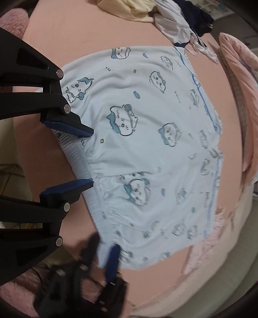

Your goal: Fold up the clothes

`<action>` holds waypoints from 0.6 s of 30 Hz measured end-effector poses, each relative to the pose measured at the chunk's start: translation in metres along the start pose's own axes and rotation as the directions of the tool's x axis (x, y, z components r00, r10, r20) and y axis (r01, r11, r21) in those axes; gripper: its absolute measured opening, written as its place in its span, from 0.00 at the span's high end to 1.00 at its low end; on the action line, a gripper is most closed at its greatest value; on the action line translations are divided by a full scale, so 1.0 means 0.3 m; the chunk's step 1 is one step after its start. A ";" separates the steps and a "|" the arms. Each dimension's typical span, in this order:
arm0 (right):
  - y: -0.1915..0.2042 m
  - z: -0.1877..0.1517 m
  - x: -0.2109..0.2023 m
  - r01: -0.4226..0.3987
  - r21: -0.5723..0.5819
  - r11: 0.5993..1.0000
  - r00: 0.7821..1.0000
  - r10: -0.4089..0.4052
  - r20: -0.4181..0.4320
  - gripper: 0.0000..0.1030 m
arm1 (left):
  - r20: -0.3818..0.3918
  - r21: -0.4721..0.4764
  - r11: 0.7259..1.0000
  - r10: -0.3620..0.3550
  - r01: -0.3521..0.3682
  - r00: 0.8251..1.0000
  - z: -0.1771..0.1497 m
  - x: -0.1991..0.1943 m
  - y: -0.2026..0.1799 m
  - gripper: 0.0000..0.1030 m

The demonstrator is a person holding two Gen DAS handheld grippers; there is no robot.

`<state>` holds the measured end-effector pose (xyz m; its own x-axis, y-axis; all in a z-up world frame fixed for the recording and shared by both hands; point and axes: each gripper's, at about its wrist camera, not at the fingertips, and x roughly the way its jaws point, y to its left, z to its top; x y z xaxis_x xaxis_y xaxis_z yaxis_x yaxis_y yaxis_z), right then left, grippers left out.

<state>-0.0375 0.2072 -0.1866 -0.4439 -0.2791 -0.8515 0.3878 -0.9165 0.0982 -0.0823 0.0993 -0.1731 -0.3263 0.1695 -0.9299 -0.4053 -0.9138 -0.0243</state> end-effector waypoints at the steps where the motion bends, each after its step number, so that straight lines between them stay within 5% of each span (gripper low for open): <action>1: -0.010 0.005 0.001 0.001 0.012 1.000 1.000 -0.001 0.007 0.67 | 0.002 -0.015 1.000 -0.005 0.005 1.000 0.009 0.008 0.007 0.58; 4: -0.032 0.020 -0.014 -0.026 0.045 0.999 0.999 0.025 0.024 0.67 | 0.012 -0.071 0.997 -0.037 0.038 0.999 0.037 0.010 0.033 0.58; 7: -0.095 -0.002 -0.124 -0.141 0.113 0.984 0.988 0.132 0.083 0.67 | 0.068 -0.116 0.983 -0.133 0.140 0.989 0.037 -0.060 0.059 0.58; 11: -0.243 -0.057 -0.200 -0.001 0.298 0.955 0.995 -0.030 0.099 0.65 | 0.128 -0.092 0.974 -0.194 0.206 0.973 0.034 -0.104 0.037 0.58; 14: -0.364 -0.084 -0.143 0.110 0.420 0.901 0.992 -0.127 0.011 0.63 | 0.132 -0.038 0.976 -0.207 0.213 0.969 0.076 -0.074 -0.037 0.58; 18: -0.377 -0.069 -0.117 0.102 0.391 0.915 0.994 -0.113 0.004 0.63 | 0.080 0.040 0.983 -0.183 0.180 0.980 0.128 0.000 -0.152 0.58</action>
<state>-0.0490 0.3264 -0.1786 -0.4884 -0.1752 -0.8549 -0.0060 -0.9789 0.2041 -0.0965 0.1553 -0.1579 -0.3138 0.3623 -0.8777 -0.4909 -0.8531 -0.1766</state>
